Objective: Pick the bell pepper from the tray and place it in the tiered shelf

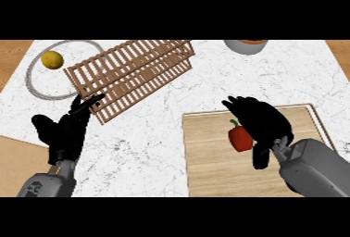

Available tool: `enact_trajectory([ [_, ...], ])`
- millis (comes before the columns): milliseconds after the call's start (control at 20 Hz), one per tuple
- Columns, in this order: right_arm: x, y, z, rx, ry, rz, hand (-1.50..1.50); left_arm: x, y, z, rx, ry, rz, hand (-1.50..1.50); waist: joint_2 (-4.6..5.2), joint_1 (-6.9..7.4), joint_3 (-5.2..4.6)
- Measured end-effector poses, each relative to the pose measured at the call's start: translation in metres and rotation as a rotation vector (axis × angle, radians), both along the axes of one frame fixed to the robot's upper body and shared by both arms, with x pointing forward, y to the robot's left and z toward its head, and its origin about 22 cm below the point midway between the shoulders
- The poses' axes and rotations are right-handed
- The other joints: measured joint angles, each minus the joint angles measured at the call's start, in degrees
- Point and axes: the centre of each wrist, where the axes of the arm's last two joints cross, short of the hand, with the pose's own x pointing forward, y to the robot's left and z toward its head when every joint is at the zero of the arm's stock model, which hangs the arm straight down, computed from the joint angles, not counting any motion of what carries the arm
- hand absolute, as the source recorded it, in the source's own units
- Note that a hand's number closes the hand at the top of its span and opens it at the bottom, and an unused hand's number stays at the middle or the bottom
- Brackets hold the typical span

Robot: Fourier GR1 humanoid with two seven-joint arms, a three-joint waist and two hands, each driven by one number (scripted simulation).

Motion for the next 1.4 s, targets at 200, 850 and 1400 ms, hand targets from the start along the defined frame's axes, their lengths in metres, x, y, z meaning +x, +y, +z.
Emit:
enact_trajectory([
  [200,-0.002,-0.004,-0.013,0.022,-0.005,0.012,-1.5,-0.001,0.002,-0.001,0.006,0.011,0.002,0.0,0.04,-0.07,-0.02],
  [850,0.009,-0.003,-0.045,0.017,0.04,0.027,1.5,-0.001,0.006,-0.003,0.044,0.002,-0.003,0.0,-0.07,0.15,-0.02],
  [1400,0.011,-0.008,-0.052,-0.014,-0.097,0.148,1.5,-0.003,0.011,0.002,0.06,-0.004,-0.01,0.0,-0.55,0.13,-0.25],
])
